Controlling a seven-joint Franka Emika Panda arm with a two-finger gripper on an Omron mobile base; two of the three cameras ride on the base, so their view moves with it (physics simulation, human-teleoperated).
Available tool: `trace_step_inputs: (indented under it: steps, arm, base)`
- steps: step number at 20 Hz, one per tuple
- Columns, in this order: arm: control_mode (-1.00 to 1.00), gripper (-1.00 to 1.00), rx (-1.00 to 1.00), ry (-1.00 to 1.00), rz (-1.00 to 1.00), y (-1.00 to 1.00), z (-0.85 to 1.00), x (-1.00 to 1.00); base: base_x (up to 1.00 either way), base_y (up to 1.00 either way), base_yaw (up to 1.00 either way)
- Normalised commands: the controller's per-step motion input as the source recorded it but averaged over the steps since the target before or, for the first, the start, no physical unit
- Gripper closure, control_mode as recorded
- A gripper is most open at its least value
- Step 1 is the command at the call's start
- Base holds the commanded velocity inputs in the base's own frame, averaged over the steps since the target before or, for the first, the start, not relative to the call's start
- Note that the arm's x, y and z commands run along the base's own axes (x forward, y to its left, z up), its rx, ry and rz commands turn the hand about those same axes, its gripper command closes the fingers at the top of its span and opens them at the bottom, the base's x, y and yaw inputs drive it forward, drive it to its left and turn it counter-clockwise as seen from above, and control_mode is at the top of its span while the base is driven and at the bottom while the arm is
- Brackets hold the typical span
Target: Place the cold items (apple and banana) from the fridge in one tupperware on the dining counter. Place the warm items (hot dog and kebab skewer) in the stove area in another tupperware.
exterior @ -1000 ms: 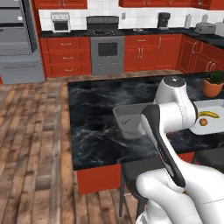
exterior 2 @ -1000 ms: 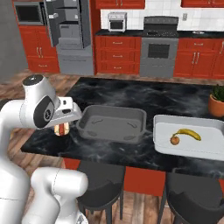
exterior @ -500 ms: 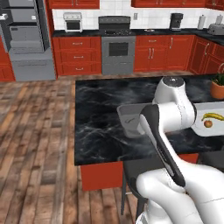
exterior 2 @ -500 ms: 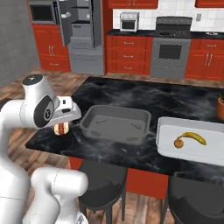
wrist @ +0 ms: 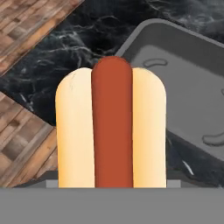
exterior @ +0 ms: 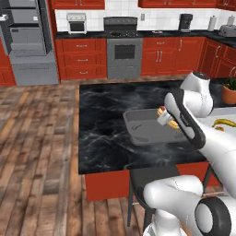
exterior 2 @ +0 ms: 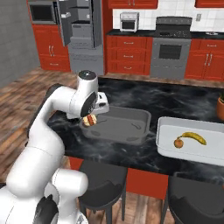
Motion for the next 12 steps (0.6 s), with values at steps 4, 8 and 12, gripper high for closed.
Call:
trace_step_inputs:
  steps: [4,8,12]
  arm:
    - [-1.00,1.00,0.00,0.20,0.26,-0.13,-0.24,0.95]
    - [-1.00,1.00,-0.04,0.11,0.43,-0.38,-0.40,0.69]
    - [-1.00,1.00,-0.10,0.01,0.32,-0.21,-0.43,0.39]
  base:
    - [0.00,0.00,0.00]
    - [0.00,0.00,0.00]
    - [0.00,0.00,0.00]
